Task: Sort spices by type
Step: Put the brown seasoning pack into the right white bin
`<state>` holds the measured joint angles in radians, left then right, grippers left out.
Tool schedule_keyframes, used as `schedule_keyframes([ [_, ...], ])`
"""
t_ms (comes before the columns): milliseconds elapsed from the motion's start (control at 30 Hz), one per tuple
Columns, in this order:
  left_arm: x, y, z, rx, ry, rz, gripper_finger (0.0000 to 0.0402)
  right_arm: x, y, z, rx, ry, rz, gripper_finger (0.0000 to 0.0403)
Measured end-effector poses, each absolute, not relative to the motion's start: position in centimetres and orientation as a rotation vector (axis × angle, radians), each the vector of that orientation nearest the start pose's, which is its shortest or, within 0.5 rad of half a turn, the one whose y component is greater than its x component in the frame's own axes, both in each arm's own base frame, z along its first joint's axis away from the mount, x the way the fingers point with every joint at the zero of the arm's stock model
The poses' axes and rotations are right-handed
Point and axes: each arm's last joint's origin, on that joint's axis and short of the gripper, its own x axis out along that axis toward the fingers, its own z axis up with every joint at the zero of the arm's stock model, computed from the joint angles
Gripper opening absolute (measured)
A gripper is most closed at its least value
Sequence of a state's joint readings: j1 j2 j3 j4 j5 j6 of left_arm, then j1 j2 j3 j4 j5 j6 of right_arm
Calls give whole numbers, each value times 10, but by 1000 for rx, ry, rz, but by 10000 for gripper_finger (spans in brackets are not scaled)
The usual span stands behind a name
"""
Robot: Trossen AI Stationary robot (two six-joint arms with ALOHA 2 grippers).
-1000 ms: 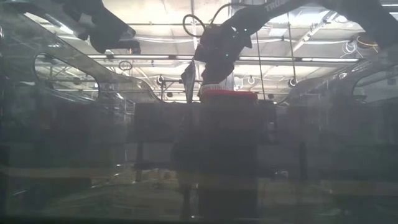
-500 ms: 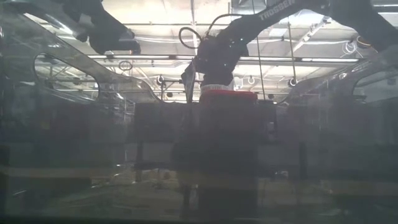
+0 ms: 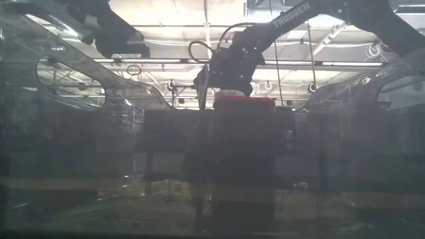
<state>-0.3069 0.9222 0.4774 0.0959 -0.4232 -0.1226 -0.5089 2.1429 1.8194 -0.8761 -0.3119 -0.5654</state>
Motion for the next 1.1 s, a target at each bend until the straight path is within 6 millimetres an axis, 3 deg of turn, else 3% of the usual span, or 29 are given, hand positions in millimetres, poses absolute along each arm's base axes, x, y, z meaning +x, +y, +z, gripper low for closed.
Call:
schedule_keyframes([
  [167,190,-48,230,5,318,135,221,395,-210,215,-18,1110,145,11],
  [500,190,-48,230,9,320,135,221,385,-205,229,12,1147,127,2],
  [833,190,-48,230,8,319,134,221,354,-188,302,-3,1048,48,1],
  [1100,190,-48,230,3,319,135,221,300,-170,361,61,1028,-49,0],
])
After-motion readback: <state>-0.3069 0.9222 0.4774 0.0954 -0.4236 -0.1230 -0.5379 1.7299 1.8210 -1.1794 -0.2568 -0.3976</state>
